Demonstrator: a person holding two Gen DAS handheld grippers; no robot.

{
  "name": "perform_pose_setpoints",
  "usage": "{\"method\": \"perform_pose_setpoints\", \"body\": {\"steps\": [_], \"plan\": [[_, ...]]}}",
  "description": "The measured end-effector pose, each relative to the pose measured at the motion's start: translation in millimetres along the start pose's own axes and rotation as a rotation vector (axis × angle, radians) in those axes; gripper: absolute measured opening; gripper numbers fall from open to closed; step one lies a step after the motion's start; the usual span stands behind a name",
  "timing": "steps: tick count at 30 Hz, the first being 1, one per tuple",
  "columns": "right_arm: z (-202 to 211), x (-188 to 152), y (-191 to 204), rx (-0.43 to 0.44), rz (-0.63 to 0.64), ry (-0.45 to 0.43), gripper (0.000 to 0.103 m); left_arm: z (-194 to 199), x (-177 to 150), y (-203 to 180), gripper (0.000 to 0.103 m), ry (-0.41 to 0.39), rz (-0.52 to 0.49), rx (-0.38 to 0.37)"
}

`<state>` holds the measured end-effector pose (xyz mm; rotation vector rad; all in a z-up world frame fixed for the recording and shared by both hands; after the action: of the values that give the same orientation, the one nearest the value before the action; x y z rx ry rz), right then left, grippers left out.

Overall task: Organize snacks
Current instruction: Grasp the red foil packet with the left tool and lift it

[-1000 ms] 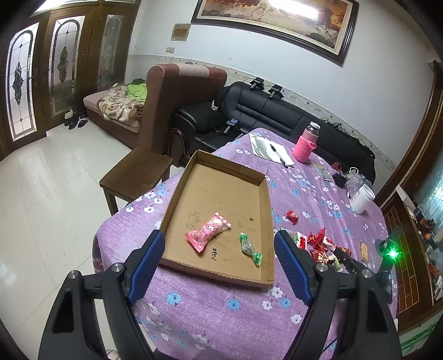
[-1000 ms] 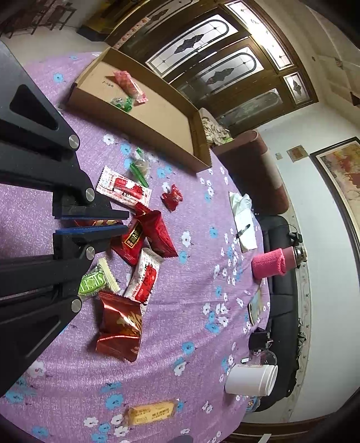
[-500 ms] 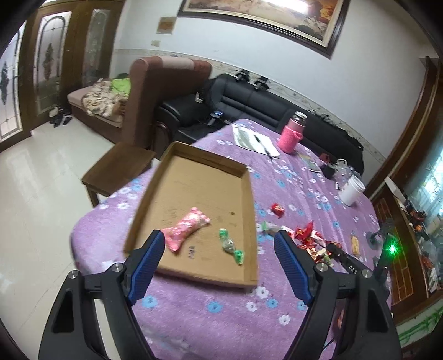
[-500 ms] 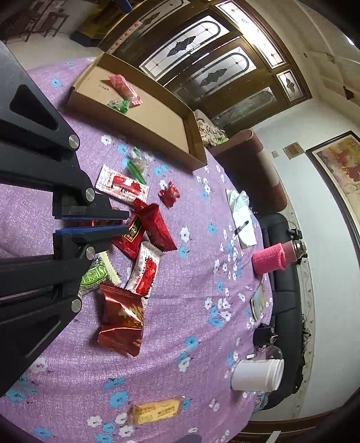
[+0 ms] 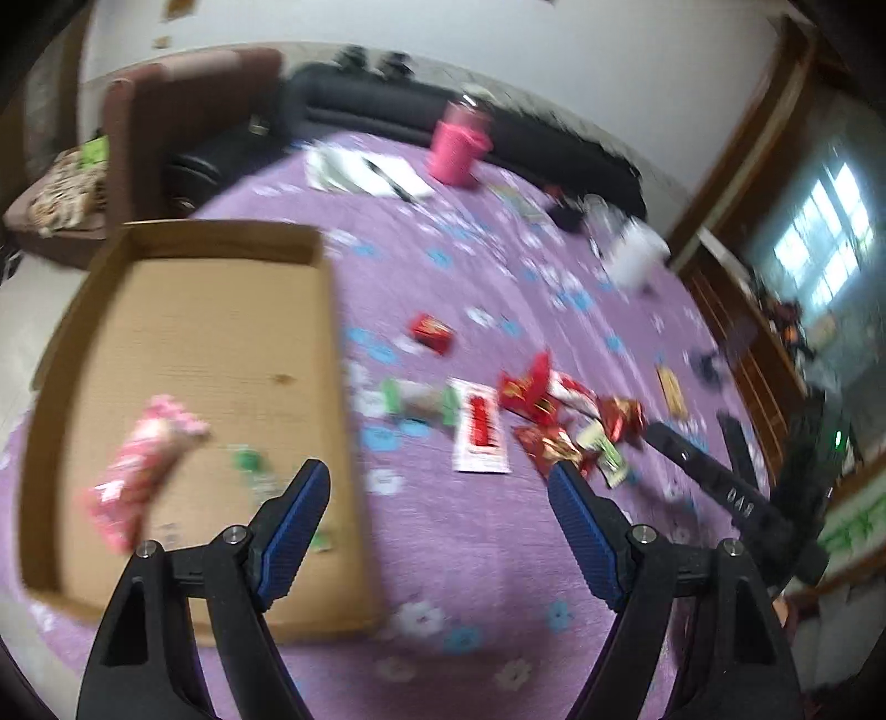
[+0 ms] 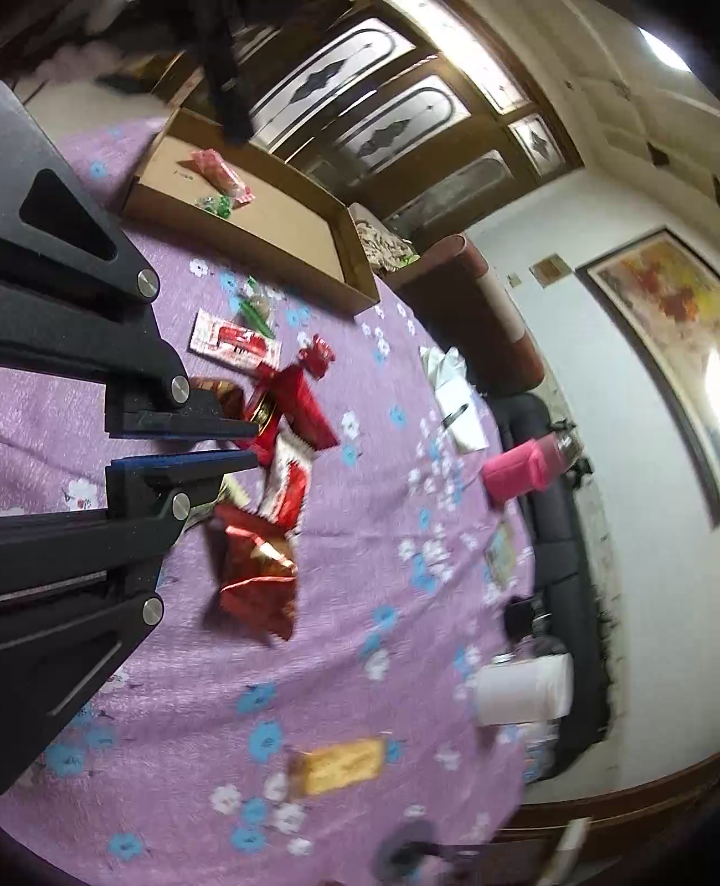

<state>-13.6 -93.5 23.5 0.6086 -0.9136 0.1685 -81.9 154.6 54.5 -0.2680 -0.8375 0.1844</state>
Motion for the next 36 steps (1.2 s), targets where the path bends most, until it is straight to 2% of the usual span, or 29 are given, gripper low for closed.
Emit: {"method": "perform_pose_setpoints", "body": {"steps": [3, 6, 10, 12, 13, 14, 15, 16, 17, 19, 21, 23, 24, 29, 32, 34, 36], "plan": [[-10, 0, -11, 0.078, -0.087, 0.048, 0.005, -31, -3, -29, 0.08, 0.036, -0.091, -0.014], [-15, -3, -9, 0.105, -0.085, 0.082, 0.006, -61, -6, -46, 0.079, 0.07, -0.16, 0.01], [-18, -4, 2, 0.1, -0.033, 0.091, 0.006, -87, -4, -39, 0.063, 0.125, -0.097, 0.01], [-20, 1, 12, 0.094, 0.006, 0.099, 0.007, -81, 1, -31, 0.063, 0.107, -0.045, -0.012], [-24, 3, 19, 0.097, 0.033, 0.116, 0.013, -78, 3, -27, 0.063, 0.097, -0.029, -0.019], [-27, 3, 25, 0.098, 0.054, 0.131, 0.032, -73, 8, -20, 0.063, 0.082, -0.004, -0.02], [-34, 3, 34, 0.093, 0.094, 0.158, 0.045, -71, 11, -15, 0.063, 0.072, 0.015, -0.02], [-40, 2, 39, 0.082, 0.125, 0.166, 0.065, -68, 14, -10, 0.063, 0.067, 0.037, -0.023], [-43, 1, 42, 0.066, 0.15, 0.165, 0.067, -67, 18, -3, 0.063, 0.07, 0.065, -0.034], [-54, -5, 48, 0.023, 0.196, 0.185, 0.067, -65, 20, 4, 0.063, 0.083, 0.085, -0.044], [-62, -13, 46, 0.003, 0.198, 0.209, 0.058, -67, 22, 1, 0.063, 0.088, 0.051, -0.039], [-69, -21, 42, -0.005, 0.19, 0.236, 0.033, -71, 24, -9, 0.063, 0.088, -0.001, -0.037], [-74, -26, 39, -0.013, 0.185, 0.254, 0.029, -75, 25, -14, 0.063, 0.091, -0.011, -0.044], [-61, -25, 31, -0.011, 0.136, 0.228, 0.021, -101, 34, -52, 0.065, 0.099, -0.118, -0.077], [-45, -22, 22, -0.017, 0.097, 0.204, 0.02, -121, 36, -71, 0.065, 0.126, -0.177, -0.095], [-37, -23, 17, -0.012, 0.075, 0.193, 0.013, -137, 35, -80, 0.065, 0.149, -0.2, -0.108], [-32, -25, 12, -0.009, 0.056, 0.19, 0.012, -153, 33, -86, 0.065, 0.173, -0.223, -0.096]]}}
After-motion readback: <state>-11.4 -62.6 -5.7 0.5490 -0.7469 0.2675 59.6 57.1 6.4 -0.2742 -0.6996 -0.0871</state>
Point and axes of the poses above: each gripper's, at about its wrist camera, not at the fingertips, and z roughly against the way its jaws point, y to its left, x to its top, the point moved 4 cm from there along -z, roughly the way its jaws point, and after that the axes turned 10 degrees about -y, right-handed, at the moved point
